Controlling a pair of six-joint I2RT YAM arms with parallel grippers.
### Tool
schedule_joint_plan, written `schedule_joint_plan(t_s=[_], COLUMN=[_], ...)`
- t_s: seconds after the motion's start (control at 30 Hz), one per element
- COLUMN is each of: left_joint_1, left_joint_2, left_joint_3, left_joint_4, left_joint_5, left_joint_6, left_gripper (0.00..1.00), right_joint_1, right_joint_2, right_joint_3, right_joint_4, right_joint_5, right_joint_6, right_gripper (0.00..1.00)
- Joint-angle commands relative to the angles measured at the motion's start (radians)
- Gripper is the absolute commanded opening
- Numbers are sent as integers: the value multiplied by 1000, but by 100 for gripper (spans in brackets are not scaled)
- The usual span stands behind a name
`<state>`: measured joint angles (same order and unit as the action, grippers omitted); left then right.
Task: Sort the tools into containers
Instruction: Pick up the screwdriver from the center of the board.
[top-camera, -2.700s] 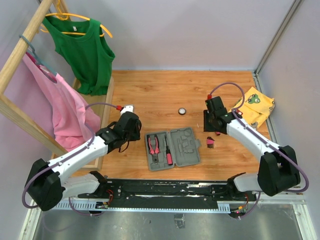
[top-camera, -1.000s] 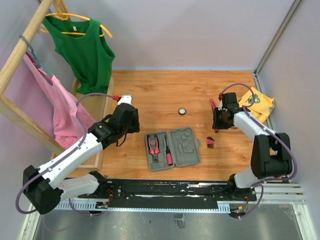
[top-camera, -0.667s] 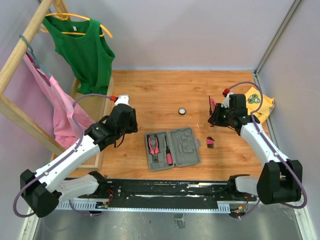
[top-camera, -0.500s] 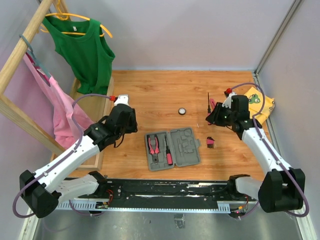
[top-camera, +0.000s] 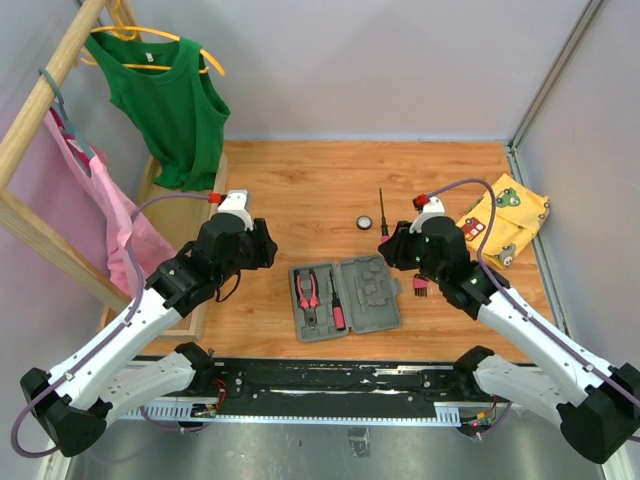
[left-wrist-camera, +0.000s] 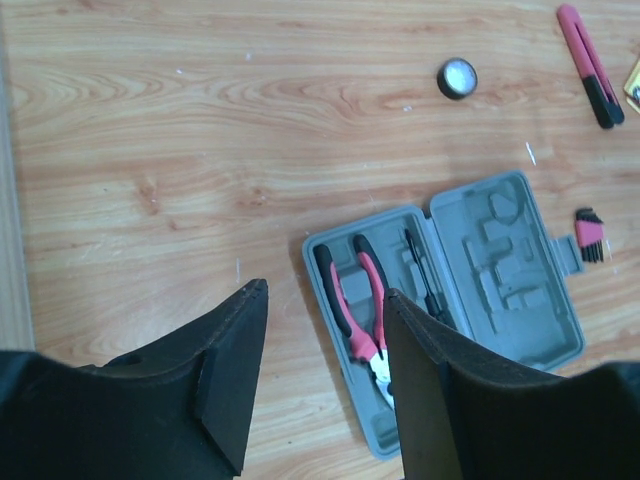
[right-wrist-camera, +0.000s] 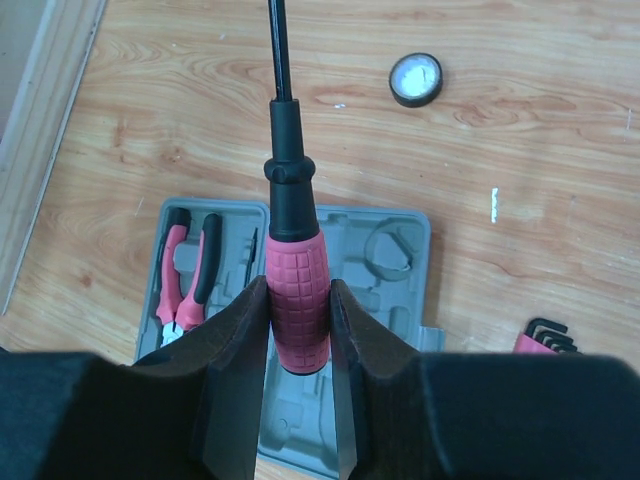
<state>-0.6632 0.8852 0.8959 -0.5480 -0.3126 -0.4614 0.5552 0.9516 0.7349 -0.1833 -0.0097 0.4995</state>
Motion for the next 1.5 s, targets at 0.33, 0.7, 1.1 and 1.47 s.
schedule_joint_plan(t_s=[0.33,0.7,1.1,1.47], left_joint_1=[7,7,7,7], left_joint_2=[-8,-20,-22,1], left_joint_3=[-32,-28,-37,73], left_joint_4=[31,11,35,7], left_joint_5=[80,9,-1,-53], left_joint_6=[29,5,-70,-10], left_gripper=[54,53,54,57], right_joint_1=[276,278,279,280], right_joint_2=[-15,-36,-229,-238], right_joint_3=[-89,-161,-185,-145], right_joint_4=[345,482,310,115], right_joint_5=[272,71,-229,-443], right_joint_6=[-291,-636,-839,-1035], right_gripper=[1,1,1,1])
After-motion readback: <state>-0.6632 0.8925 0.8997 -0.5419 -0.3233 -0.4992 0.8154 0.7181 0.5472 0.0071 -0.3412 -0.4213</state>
